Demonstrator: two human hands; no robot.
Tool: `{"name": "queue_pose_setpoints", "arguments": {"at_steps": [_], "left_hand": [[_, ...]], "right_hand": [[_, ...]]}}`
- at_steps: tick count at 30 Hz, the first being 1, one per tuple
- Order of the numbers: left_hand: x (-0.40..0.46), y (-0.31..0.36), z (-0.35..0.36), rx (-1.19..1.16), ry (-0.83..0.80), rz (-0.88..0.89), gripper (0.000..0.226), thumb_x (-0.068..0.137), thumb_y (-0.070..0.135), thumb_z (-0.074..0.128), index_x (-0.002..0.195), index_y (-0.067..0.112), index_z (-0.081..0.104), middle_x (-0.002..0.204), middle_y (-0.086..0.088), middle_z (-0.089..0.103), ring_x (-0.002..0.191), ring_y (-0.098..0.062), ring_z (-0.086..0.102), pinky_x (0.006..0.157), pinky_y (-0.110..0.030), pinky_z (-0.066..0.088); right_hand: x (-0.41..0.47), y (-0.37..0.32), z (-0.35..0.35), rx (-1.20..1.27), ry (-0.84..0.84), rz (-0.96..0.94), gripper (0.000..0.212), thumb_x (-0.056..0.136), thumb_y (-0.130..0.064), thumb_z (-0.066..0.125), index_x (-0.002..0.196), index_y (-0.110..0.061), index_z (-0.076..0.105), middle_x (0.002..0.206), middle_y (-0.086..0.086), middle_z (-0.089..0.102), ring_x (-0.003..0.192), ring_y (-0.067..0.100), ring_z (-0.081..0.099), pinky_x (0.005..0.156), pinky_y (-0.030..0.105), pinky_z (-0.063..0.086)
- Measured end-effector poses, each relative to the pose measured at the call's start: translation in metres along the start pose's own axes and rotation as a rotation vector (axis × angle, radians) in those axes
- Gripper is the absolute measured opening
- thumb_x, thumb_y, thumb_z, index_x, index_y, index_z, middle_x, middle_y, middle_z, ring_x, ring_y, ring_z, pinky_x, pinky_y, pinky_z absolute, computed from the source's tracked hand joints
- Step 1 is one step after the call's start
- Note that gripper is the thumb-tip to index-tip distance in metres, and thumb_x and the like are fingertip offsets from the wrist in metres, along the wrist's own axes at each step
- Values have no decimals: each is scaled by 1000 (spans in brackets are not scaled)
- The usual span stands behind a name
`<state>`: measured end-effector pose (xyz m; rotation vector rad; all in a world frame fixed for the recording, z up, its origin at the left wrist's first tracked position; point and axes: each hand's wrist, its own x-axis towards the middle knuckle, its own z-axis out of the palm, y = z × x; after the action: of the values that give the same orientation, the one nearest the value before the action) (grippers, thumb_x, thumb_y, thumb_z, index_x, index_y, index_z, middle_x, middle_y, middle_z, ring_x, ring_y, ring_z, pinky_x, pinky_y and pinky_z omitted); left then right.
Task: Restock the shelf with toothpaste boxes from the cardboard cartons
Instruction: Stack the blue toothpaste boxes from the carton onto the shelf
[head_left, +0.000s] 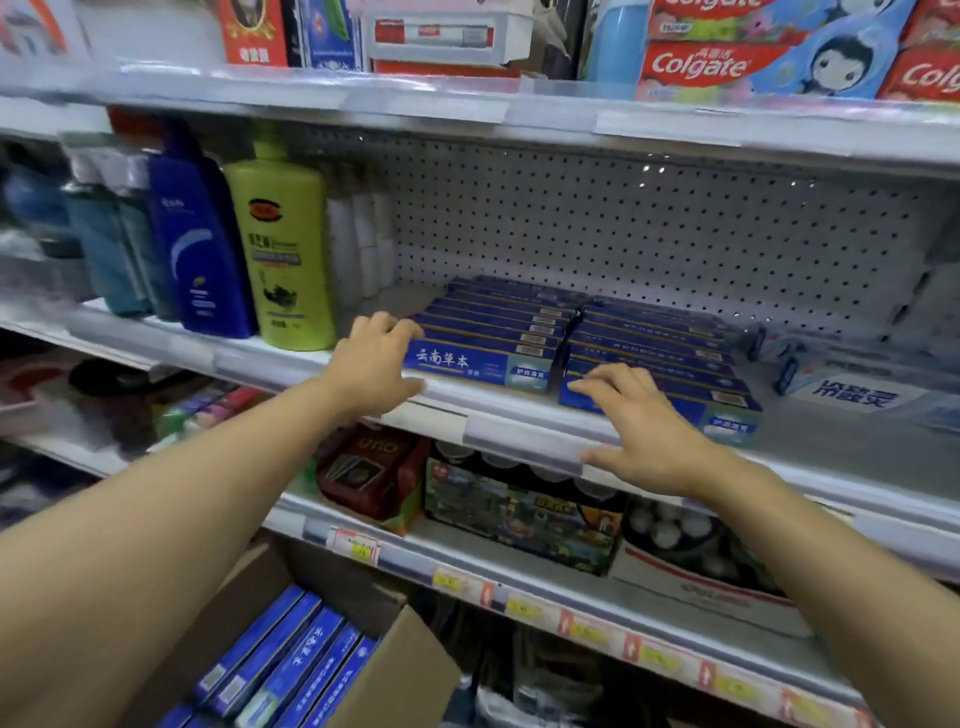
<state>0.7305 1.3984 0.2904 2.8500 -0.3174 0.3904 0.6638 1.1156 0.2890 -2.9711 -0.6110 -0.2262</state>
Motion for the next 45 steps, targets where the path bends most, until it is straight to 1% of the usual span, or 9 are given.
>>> {"name": "queue_pose_setpoints", "arguments": {"at_steps": [5,10,14,19,25,29,36,41,45], "left_hand": [[-68,-17,-10,-1,-56,-144,61,84,37,66,135,17,40,137,-12,35,130,-31,29,106,-42,33],[-134,-50,-7,82,-175,-314,61,83,40,64,134,17,40,134,-14,39,126,-34,34,103,-44,35],[-187,-80,6,73,-263,-433,61,84,39,64,135,17,40,137,-15,37,127,-34,32,103,-44,35],[-246,-122,30,42,-352,-573,60,82,40,65,133,17,41,134,-15,40,123,-35,36,102,-46,37],[-300,-177,64,-9,-461,-726,57,84,37,63,133,18,42,134,-13,41,126,-32,35,103,-42,36],[-318,-217,91,-29,-538,-768,57,87,34,61,135,12,40,133,-17,43,126,-32,37,101,-33,33],[-328,-275,149,-38,-661,-722,57,85,38,60,133,15,39,137,-13,40,126,-32,38,101,-42,38],[-325,-298,193,-45,-724,-666,56,86,38,59,134,17,38,132,-11,40,127,-30,33,101,-42,38],[-322,-306,228,-72,-787,-628,58,87,37,59,136,18,36,132,-9,40,125,-30,34,98,-42,38]], "right_hand": [[-8,-41,18,56,-19,-131,70,86,-40,61,144,-21,27,142,1,25,130,22,20,108,37,27],[-11,-89,43,113,-93,-243,71,86,-39,62,145,-22,26,142,2,28,131,22,23,109,36,27],[-8,-129,74,122,-189,-317,73,86,-40,61,146,-21,24,145,2,25,135,23,22,110,35,25],[4,-175,124,147,-307,-386,72,83,-38,65,144,-20,29,140,4,31,127,25,30,104,36,32],[25,-226,193,148,-448,-462,73,79,-36,69,141,-16,36,138,6,35,130,25,31,109,31,27],[43,-252,239,128,-557,-439,69,82,-35,65,141,-18,34,138,6,34,126,25,32,106,37,33],[66,-276,309,124,-679,-257,65,87,-31,59,144,-16,30,141,7,31,130,26,27,107,36,31],[70,-275,355,141,-712,-155,65,88,-29,60,144,-14,31,142,10,32,131,29,28,107,36,31],[75,-262,386,169,-738,-89,58,91,-14,54,144,-13,32,142,12,32,130,31,31,107,38,32]]}}
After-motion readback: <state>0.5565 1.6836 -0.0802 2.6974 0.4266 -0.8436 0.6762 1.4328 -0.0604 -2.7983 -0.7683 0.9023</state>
